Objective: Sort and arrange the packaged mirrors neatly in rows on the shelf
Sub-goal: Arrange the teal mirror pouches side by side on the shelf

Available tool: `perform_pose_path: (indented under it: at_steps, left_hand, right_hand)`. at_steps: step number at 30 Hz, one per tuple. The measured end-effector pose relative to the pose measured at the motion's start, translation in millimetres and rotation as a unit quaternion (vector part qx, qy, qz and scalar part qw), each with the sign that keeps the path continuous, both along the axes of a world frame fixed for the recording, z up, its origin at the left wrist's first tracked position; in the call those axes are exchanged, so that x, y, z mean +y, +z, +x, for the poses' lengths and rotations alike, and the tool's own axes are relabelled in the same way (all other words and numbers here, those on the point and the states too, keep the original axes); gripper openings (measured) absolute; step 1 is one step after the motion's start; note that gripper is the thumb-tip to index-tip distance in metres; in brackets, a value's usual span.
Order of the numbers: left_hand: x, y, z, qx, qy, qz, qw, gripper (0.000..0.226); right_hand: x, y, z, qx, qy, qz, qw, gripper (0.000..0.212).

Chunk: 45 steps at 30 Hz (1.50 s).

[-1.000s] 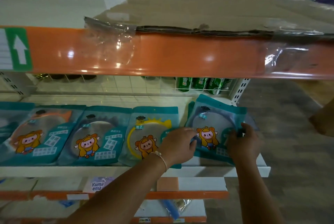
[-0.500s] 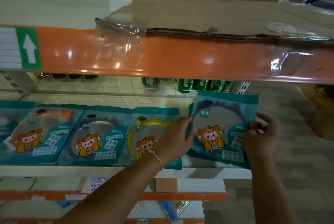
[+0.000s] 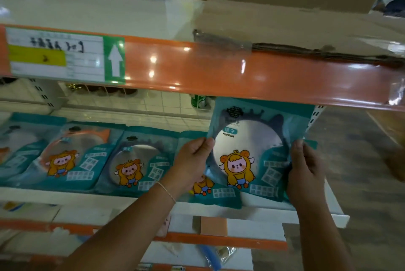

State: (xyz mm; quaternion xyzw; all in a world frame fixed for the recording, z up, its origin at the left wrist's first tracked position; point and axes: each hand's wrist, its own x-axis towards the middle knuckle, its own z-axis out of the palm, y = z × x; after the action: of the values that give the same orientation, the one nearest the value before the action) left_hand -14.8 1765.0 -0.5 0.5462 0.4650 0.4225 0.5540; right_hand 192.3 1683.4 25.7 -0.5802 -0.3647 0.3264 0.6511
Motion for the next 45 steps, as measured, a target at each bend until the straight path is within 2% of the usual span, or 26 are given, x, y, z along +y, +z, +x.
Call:
perform_pose_path:
  at_steps: [2, 5, 6, 10, 12, 15, 19, 22, 25, 30, 33, 39, 45]
  left_hand:
    - [0, 0, -19, 0.002, 0.016, 0.007, 1.000, 0.072]
    - [-2, 2, -44, 0.029, 0.031, -0.010, 0.999, 0.038]
    - [-3, 2, -52, 0.049, 0.026, -0.013, 0.998, 0.033]
    - [-9, 0, -95, 0.122, 0.008, -0.025, 0.992, 0.050]
    - [-9, -5, -123, 0.152, -0.006, 0.012, 0.988, 0.046]
    - [0, -18, -169, 0.241, 0.051, 0.129, 0.961, 0.022]
    - [13, -23, -223, 0.315, 0.107, 0.222, 0.917, 0.023]
    - [24, -31, -259, 0.330, 0.080, 0.274, 0.900, 0.027]
    - [31, -43, -281, 0.378, 0.038, 0.318, 0.869, 0.040]
    - [33, -70, -301, 0.503, -0.035, 0.323, 0.801, 0.053]
    - [32, -78, -305, 0.524, -0.056, 0.309, 0.792, 0.061]
    - [26, -82, -305, 0.554, -0.059, 0.330, 0.762, 0.056]
    - [27, -86, -305, 0.538, -0.064, 0.314, 0.780, 0.058]
  right_hand:
    - [4, 2, -17, -0.012, 0.058, -0.041, 0.997, 0.031]
    - [11, -4, -43, -0.041, 0.060, -0.076, 0.994, 0.030]
    - [12, -7, -52, -0.042, 0.047, -0.077, 0.995, 0.028]
    - [19, -19, -87, -0.023, 0.014, -0.098, 0.995, 0.019]
    - [20, -23, -102, -0.014, -0.006, -0.114, 0.993, 0.018]
    - [23, -27, -123, 0.000, -0.037, -0.126, 0.991, 0.017]
    - [30, -29, -155, -0.001, -0.043, -0.151, 0.988, 0.014]
    - [37, -37, -181, -0.071, -0.034, -0.165, 0.983, 0.013]
    - [44, -46, -205, -0.139, -0.018, -0.195, 0.971, 0.020]
    - [57, -52, -232, -0.140, 0.014, -0.235, 0.962, 0.017]
    - [66, -57, -234, -0.129, 0.028, -0.255, 0.958, 0.017]
    - [83, -60, -230, -0.130, 0.050, -0.285, 0.948, 0.018]
    - [95, -56, -241, -0.139, 0.097, -0.324, 0.931, 0.018]
